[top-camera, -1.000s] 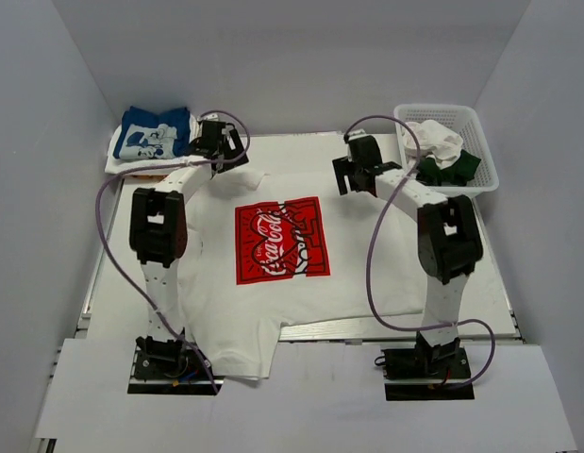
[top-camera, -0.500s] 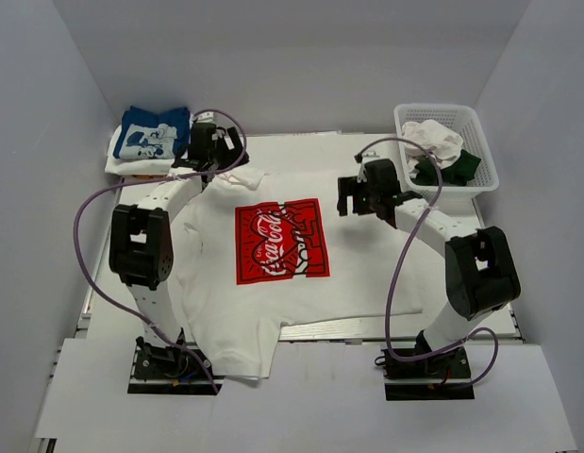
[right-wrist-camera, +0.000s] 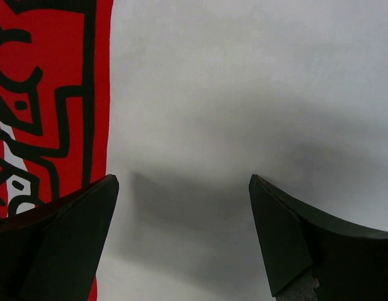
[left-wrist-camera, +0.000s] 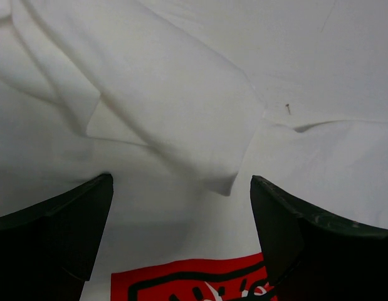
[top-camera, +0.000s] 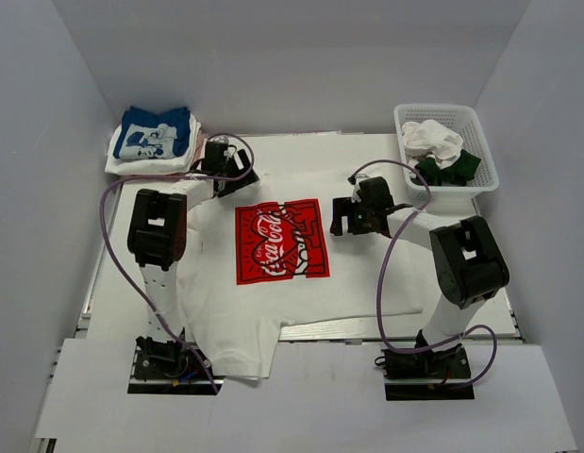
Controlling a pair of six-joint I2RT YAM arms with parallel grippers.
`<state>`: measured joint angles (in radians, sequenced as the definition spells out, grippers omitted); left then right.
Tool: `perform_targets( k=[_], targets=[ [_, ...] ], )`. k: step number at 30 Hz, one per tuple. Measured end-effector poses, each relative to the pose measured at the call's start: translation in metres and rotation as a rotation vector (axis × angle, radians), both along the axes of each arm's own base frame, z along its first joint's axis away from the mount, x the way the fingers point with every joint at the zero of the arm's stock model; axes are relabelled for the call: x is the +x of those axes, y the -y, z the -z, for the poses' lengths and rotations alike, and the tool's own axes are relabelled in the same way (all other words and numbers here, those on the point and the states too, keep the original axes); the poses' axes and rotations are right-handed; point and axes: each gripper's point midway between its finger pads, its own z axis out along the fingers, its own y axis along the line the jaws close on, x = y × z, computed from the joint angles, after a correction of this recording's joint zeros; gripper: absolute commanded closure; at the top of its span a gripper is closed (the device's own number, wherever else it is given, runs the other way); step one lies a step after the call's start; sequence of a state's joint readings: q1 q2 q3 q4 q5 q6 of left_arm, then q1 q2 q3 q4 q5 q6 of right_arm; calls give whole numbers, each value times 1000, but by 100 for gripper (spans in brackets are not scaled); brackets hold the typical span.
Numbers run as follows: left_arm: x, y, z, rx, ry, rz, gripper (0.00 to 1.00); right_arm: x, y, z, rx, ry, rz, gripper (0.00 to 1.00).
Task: Fold and stack the t-shirts
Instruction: Flatten out the tshirt
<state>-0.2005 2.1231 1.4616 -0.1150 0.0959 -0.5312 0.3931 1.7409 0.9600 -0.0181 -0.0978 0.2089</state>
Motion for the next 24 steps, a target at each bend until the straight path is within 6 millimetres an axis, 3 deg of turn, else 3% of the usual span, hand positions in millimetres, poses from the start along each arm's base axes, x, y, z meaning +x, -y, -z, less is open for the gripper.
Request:
perform_targets(
  k=[3, 8, 14, 16, 18, 24],
  targets=[
    [13, 3, -4, -20, 24, -14, 0, 1, 0, 1, -2, 3, -5, 10],
    [56, 13, -7, -70, 90, -44, 0, 3, -3, 2, 6, 9, -15, 10],
    [133, 33, -20, -175, 233, -82, 0, 14, -9, 1, 19, 30, -20, 10],
    [163, 44, -36, -234, 322, -70, 0, 16, -10, 1, 21, 33, -21, 10],
    [181, 49, -51, -278, 396, -71, 0, 16, -10, 1, 21, 35, -21, 10],
    [196, 47, -88, -335, 524, -110, 0, 16, -9, 1, 15, 36, -16, 10]
  ],
)
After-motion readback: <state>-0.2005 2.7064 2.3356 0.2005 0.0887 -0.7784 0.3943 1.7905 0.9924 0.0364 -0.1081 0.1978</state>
